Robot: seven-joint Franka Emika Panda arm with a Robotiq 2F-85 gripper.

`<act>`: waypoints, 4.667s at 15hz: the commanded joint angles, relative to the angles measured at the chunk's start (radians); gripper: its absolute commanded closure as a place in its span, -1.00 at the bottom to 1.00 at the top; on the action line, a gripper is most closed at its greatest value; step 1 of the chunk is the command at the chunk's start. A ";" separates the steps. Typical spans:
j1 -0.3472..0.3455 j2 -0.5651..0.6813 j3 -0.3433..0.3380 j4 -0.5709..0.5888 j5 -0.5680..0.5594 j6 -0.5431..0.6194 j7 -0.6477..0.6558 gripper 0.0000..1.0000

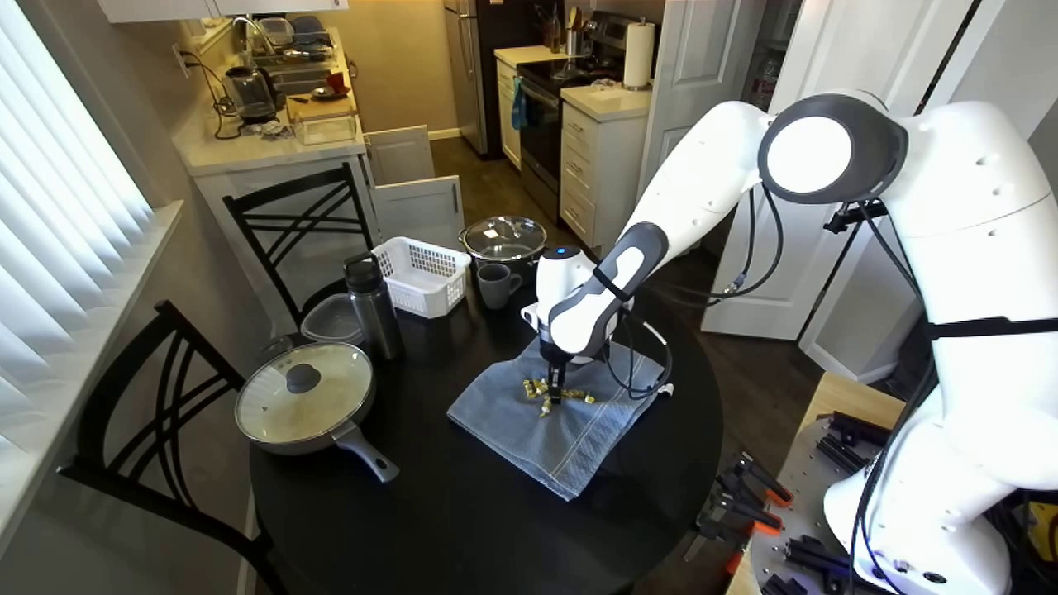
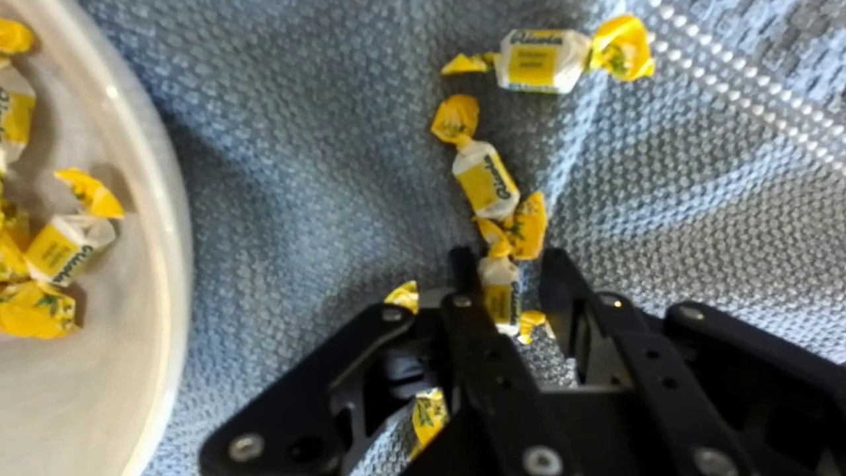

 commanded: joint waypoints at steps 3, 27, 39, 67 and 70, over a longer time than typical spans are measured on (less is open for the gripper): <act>-0.027 0.006 0.031 -0.010 0.043 0.031 -0.066 0.94; 0.201 -0.326 -0.355 -0.173 -0.279 0.156 0.239 0.72; 0.177 -0.315 -0.183 -0.254 -0.179 0.237 0.178 -0.98; -0.042 0.005 0.102 -0.059 0.001 0.104 -0.052 -0.43; -0.041 0.002 0.100 -0.062 0.002 0.099 -0.053 -0.02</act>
